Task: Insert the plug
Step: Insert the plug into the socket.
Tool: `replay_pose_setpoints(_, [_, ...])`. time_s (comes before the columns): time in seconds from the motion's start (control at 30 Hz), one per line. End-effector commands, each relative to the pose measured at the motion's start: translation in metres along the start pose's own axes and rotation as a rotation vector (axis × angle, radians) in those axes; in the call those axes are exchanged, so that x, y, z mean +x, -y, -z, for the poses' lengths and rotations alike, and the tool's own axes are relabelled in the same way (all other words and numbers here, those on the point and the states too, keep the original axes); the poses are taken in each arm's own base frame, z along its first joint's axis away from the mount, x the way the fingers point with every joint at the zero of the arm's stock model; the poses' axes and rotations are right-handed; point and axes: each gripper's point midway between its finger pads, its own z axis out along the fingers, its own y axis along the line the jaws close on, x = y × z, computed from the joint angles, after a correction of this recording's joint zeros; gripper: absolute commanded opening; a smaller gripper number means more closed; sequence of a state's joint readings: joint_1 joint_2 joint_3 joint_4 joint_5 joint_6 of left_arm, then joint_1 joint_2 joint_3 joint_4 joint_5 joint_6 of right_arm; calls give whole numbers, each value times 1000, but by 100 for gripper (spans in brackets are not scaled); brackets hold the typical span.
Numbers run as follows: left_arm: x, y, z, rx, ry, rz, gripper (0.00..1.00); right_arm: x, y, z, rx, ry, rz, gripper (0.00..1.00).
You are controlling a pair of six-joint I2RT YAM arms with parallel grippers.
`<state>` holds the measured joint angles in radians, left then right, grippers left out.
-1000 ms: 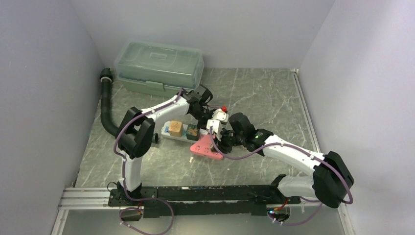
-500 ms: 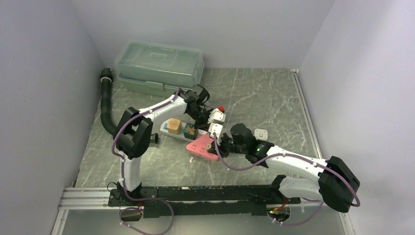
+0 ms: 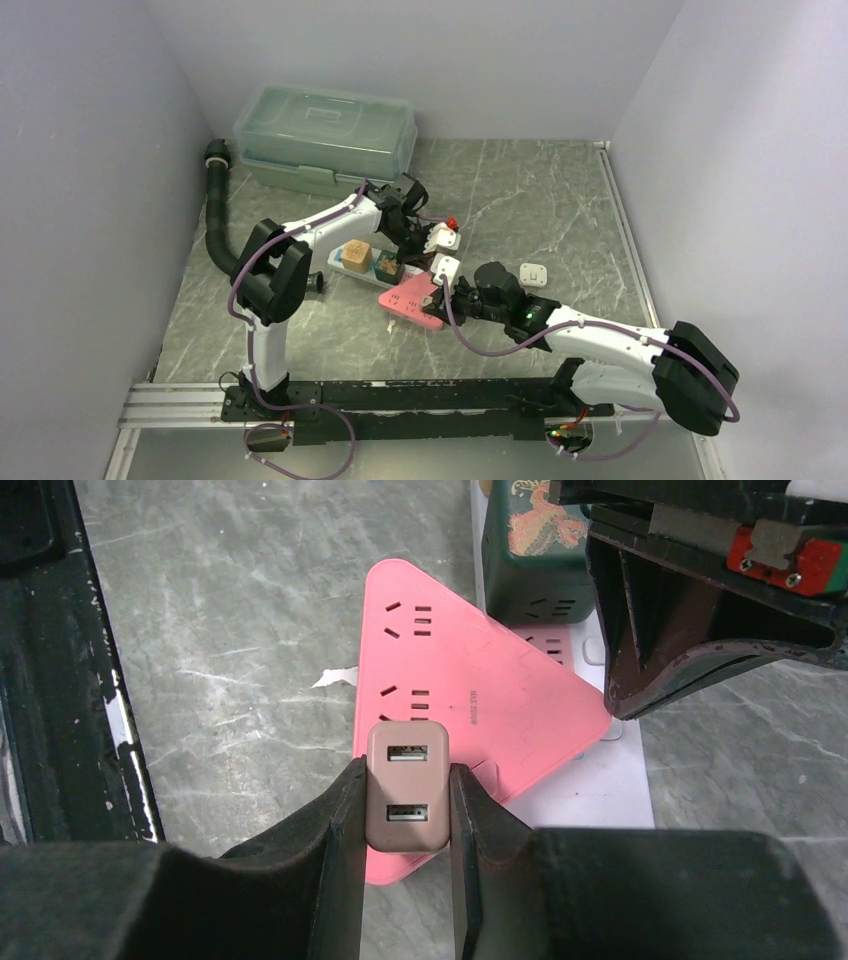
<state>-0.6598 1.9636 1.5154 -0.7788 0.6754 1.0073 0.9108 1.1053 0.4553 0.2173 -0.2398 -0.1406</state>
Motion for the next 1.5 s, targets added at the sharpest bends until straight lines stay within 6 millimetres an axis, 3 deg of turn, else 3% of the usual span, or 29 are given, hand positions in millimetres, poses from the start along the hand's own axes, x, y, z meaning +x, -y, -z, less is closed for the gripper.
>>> replay_pose_setpoints(0.0, [72, 6, -11, 21, -228, 55, 0, 44, -42, 4, -153, -136, -116, 0])
replay_pose_setpoints(0.37, [74, 8, -12, 27, -232, 54, 0, 59, -44, -5, -156, -206, -175, 0])
replay_pose_setpoints(0.73, [81, 10, -14, 37, -251, 56, 0, 73, -47, -13, -49, -280, -181, 0])
replay_pose_setpoints(1.47, [87, 13, -14, 51, -267, 44, 0, 101, -59, -12, -10, -335, -305, 0])
